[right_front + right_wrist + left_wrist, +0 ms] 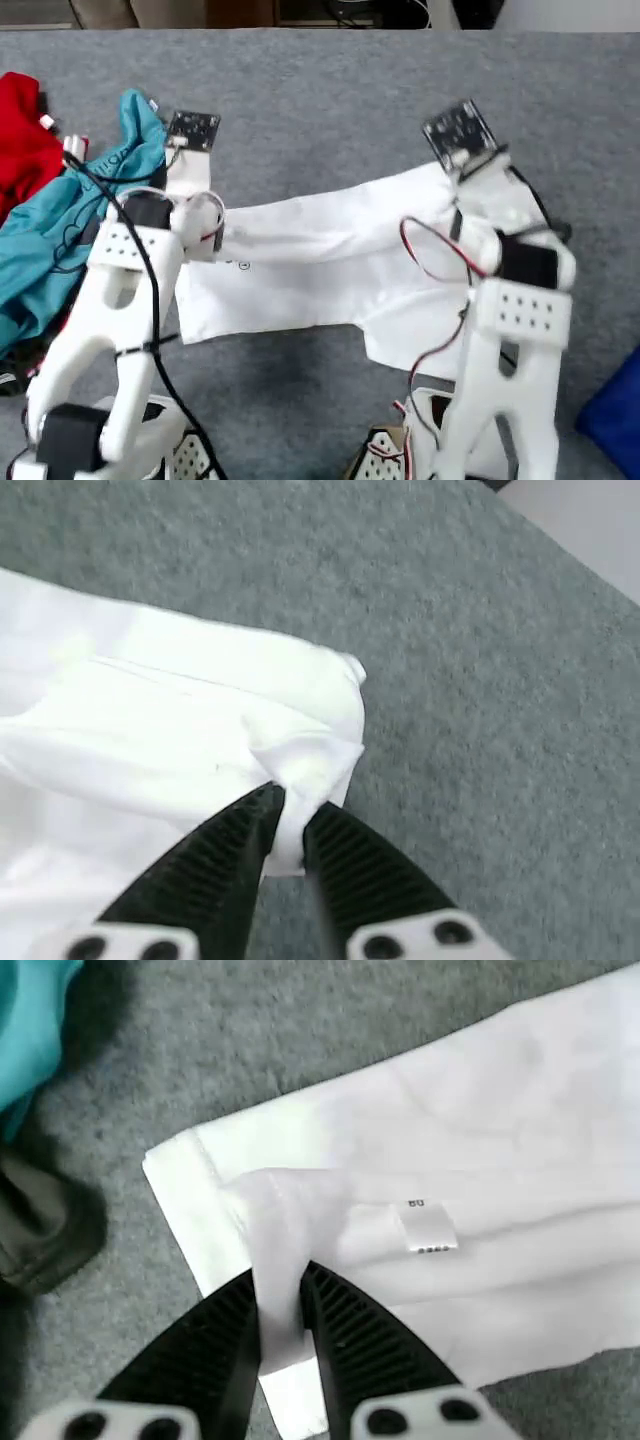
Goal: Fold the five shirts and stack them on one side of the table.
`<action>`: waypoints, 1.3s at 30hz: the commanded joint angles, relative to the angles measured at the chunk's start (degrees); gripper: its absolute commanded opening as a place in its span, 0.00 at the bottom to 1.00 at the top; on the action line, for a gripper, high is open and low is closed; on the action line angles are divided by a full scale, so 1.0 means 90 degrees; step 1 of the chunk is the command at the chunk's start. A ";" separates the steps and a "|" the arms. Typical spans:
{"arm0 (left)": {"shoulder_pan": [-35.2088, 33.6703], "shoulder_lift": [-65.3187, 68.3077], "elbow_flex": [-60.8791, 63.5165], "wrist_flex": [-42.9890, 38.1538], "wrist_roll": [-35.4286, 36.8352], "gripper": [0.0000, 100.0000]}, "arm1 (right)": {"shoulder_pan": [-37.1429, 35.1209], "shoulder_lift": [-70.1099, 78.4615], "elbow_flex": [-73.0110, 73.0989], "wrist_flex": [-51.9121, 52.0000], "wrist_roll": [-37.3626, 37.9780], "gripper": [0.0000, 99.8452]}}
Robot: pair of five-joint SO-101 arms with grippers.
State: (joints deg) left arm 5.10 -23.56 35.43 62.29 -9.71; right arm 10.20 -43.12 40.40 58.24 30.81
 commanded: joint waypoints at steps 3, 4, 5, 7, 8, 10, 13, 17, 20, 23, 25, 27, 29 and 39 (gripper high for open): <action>0.0049 -0.0816 0.0615 0.0029 -0.0029 0.02 | 0.0386 -0.1451 0.1167 0.0029 0.0293 0.01; 0.0039 -0.0904 0.0703 0.0029 -0.0029 0.02 | 0.0435 -0.1705 0.1392 0.0029 0.0322 0.01; 0.0039 -0.0982 0.0791 0.0029 -0.0029 0.02 | 0.0474 -0.1929 0.1617 0.0029 0.0322 0.01; 0.0039 -0.1118 0.0908 0.0029 -0.0029 0.02 | 0.0493 -0.2349 0.2056 0.0039 0.0322 0.01; 0.0059 -0.1148 0.0938 0.0029 -0.0029 0.02 | 0.0493 -0.2535 0.2252 0.0049 0.0322 0.01; 0.0078 -0.1158 0.0947 0.0029 -0.0029 0.02 | 0.0493 -0.2867 0.2613 0.0117 0.0322 0.01; 0.0078 -0.1158 0.0967 0.0029 -0.0020 0.02 | 0.0503 -0.3277 0.2994 0.0186 0.0322 0.01; 0.0078 -0.1158 0.0987 0.0078 -0.0020 0.02 | 0.0669 -0.3600 0.3287 0.0186 0.0322 0.01; 0.0107 -0.1167 0.1143 0.0078 -0.0020 0.02 | 0.0972 -0.3678 0.3306 0.0176 0.0332 0.01; 0.0264 -0.1197 0.1368 0.0078 -0.0029 0.02 | 0.1226 -0.3717 0.3306 0.0176 0.0518 0.01; 0.0361 -0.1206 0.1514 0.0068 -0.0029 0.02 | 0.1343 -0.3717 0.3306 0.0176 0.0586 0.01; 0.0381 -0.1206 0.1612 0.0029 -0.0029 0.02 | 0.1382 -0.3717 0.3316 0.0186 0.0586 0.01; 0.0371 -0.1187 0.1612 0.0020 -0.0039 0.02 | 0.1353 -0.3717 0.3316 0.0254 0.0596 0.01; -0.0332 -0.1216 0.1495 0.0039 0.0527 0.24 | 0.1343 -0.3726 0.3316 0.0606 0.0821 0.01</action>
State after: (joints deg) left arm 5.71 -32.88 50.02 62.64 -8.22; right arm 21.63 -75.65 70.37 62.99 37.23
